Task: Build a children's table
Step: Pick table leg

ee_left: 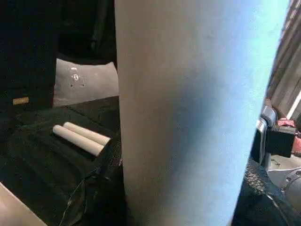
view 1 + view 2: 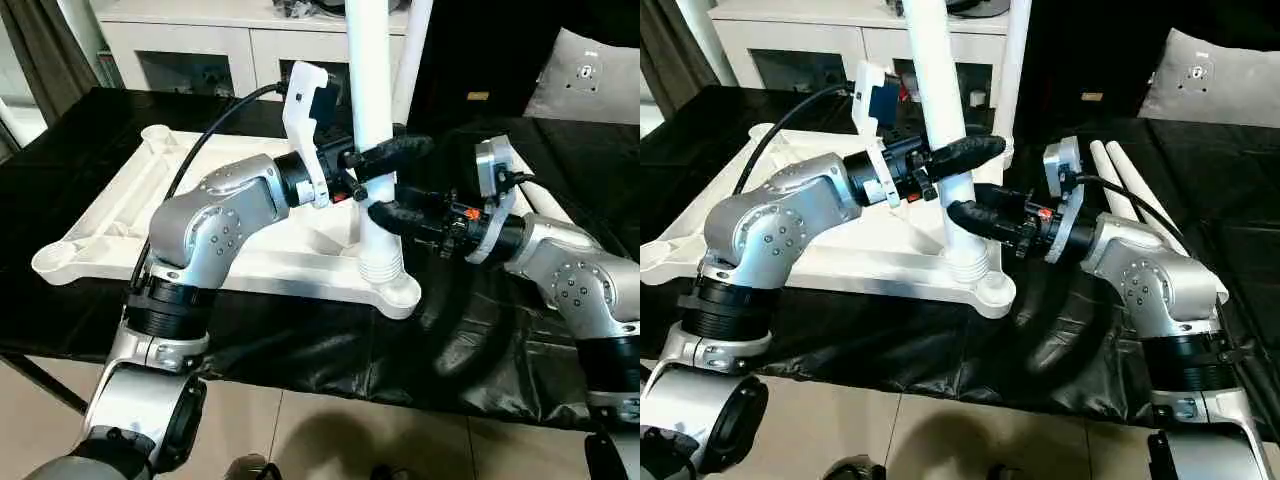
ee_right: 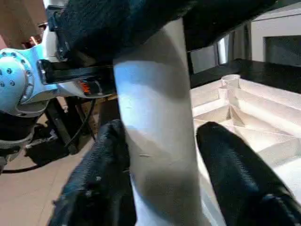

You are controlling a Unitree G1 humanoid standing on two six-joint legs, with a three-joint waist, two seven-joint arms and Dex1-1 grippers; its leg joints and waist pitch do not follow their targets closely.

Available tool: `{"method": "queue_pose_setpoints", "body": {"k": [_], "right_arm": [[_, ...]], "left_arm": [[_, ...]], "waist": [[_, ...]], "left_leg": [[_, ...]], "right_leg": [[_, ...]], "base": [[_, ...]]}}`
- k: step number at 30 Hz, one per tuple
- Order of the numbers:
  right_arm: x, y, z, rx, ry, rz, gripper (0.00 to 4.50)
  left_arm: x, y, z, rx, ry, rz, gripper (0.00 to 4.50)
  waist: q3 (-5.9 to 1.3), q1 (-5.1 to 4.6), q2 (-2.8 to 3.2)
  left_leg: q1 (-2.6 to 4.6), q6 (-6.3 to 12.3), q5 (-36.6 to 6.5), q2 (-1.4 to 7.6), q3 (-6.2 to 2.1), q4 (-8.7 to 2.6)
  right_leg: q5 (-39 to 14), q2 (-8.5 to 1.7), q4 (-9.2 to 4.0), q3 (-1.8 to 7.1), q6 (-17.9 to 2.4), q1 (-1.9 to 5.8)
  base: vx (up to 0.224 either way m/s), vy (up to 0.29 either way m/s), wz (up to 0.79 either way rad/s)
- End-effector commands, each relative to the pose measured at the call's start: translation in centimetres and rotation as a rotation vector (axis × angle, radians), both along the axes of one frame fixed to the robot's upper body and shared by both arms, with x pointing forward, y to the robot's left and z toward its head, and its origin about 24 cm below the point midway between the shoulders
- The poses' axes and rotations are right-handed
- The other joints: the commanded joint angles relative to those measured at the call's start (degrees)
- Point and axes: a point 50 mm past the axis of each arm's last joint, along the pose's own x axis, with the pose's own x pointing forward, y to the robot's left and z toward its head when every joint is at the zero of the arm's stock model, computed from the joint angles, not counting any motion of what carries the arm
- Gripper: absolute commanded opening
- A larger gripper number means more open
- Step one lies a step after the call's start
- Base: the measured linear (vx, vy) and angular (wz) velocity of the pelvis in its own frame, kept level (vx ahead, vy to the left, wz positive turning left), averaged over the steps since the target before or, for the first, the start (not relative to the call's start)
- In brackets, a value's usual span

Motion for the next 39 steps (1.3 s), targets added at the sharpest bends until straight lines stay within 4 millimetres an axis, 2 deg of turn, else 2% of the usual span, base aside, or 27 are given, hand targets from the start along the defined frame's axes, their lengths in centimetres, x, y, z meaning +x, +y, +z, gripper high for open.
{"method": "queue_pose_setpoints", "body": {"k": [1,6,7,8,10,14,18,23,25,26,30,36,39], "right_arm": [[-0.1,-0.1,-0.4,-0.041,0.016,-0.013,2.09],[-0.6,0.0,-0.6,-0.062,0.032,0.021,1.97],[-0.6,0.0,-0.7,-0.066,0.035,0.021,2.44],[-0.8,0.1,-0.9,-0.075,0.053,0.035,2.55],[-1.1,0.3,-1.1,-0.081,0.066,0.061,2.59],[-1.0,0.4,-1.3,-0.095,0.063,0.050,2.99],[-0.6,0.4,-1.4,-0.125,0.049,0.007,3.08],[-0.3,0.2,-1.1,-0.104,0.037,-0.016,3.08],[-0.3,0.2,-1.0,-0.093,0.029,-0.013,2.77],[-0.4,0.1,-0.9,-0.089,0.028,-0.010,2.69],[-0.6,0.2,-1.0,-0.088,0.027,0.000,2.36],[-0.6,0.5,-1.2,-0.087,0.028,0.002,2.18],[-0.6,0.6,-1.3,-0.089,0.029,-0.008,2.14]], "left_arm": [[-1.0,-1.0,1.3,-0.012,-0.078,-0.082,1.88],[-1.0,-1.1,1.2,0.003,-0.085,-0.080,1.88],[-1.0,-1.1,1.1,0.004,-0.086,-0.080,1.88],[-1.1,-1.2,1.1,0.012,-0.091,-0.084,1.88],[-1.2,-1.3,1.0,0.021,-0.097,-0.088,1.88],[-1.3,-1.4,1.0,0.028,-0.105,-0.096,1.88],[-1.5,-1.5,1.0,0.031,-0.112,-0.110,1.88],[-1.5,-1.5,0.8,0.048,-0.122,-0.115,1.88],[-1.5,-1.4,0.6,0.055,-0.124,-0.111,1.88],[-1.4,-1.4,0.6,0.058,-0.124,-0.106,1.88],[-1.3,-1.4,0.4,0.060,-0.122,-0.094,1.88],[-1.2,-1.4,0.3,0.063,-0.115,-0.078,1.88],[-0.4,-1.3,-0.3,0.121,-0.109,0.020,1.88]], "waist": [[-5.27,0.18,-0.90],[-5.23,0.19,-0.97],[-5.19,0.14,-0.98],[-5.20,0.15,-1.00],[-5.15,0.17,-1.09],[-5.20,0.15,-1.08],[-5.12,0.01,-1.00],[-5.14,0.01,-1.02],[-5.18,0.03,-0.96],[-5.17,-0.01,-1.12],[-5.17,0.03,-1.08],[-5.16,0.01,-1.14],[-5.19,0.01,-0.99]], "left_leg": [[-0.06,3.91,-6.81,-0.37,1.15,-3.38],[-0.05,3.91,-6.83,-0.36,1.14,-3.42],[-0.04,3.90,-6.97,-0.39,1.15,-3.40],[-0.03,3.93,-7.04,-0.40,1.17,-3.40],[-0.01,3.93,-7.38,-0.43,1.18,-3.40],[-0.14,3.78,-7.32,-0.31,1.14,-3.39],[0.04,3.66,-7.76,-0.44,1.19,-3.36],[0.01,3.73,-7.65,-0.41,1.17,-3.39],[0.02,3.72,-7.64,-0.34,1.13,-3.41],[-0.02,3.76,-7.60,-0.37,1.17,-3.40],[-0.04,3.86,-7.35,-0.32,1.15,-3.41],[-0.12,3.81,-7.38,-0.42,1.18,-3.37],[0.01,3.77,-7.46,-0.32,1.14,-3.37]], "right_leg": [[-25.22,-2.83,-4.01,1.00,-4.09,4.43],[-25.54,-2.76,-4.16,1.00,-3.62,4.46],[-25.76,-2.75,-4.18,0.97,-3.66,4.45],[-25.95,-2.78,-4.23,0.95,-3.64,4.43],[-26.74,-2.78,-4.33,0.91,-3.47,4.43],[-26.28,-2.88,-4.28,0.91,-3.94,4.42],[-27.67,-2.80,-4.55,0.82,-2.95,4.30],[-27.24,-2.76,-4.48,0.84,-2.95,4.28],[-26.73,-2.78,-4.39,0.85,-3.19,4.33],[-26.66,-2.76,-4.40,0.86,-3.17,4.35],[-26.33,-2.81,-4.30,0.90,-3.39,4.37],[-27.03,-2.85,-4.37,0.85,-3.04,4.41],[-26.73,-2.78,-4.31,0.85,-3.08,4.33]], "base": [[0.000,0.000,0.00],[0.000,0.000,0.00],[0.000,0.000,0.00],[0.000,0.000,0.00],[0.000,0.000,0.00],[0.000,0.000,0.00],[0.000,0.000,0.00],[0.000,0.000,0.00],[0.000,0.000,0.00],[0.000,0.000,0.00],[0.000,0.000,0.00],[0.000,0.000,0.00],[0.000,0.000,0.00]]}}
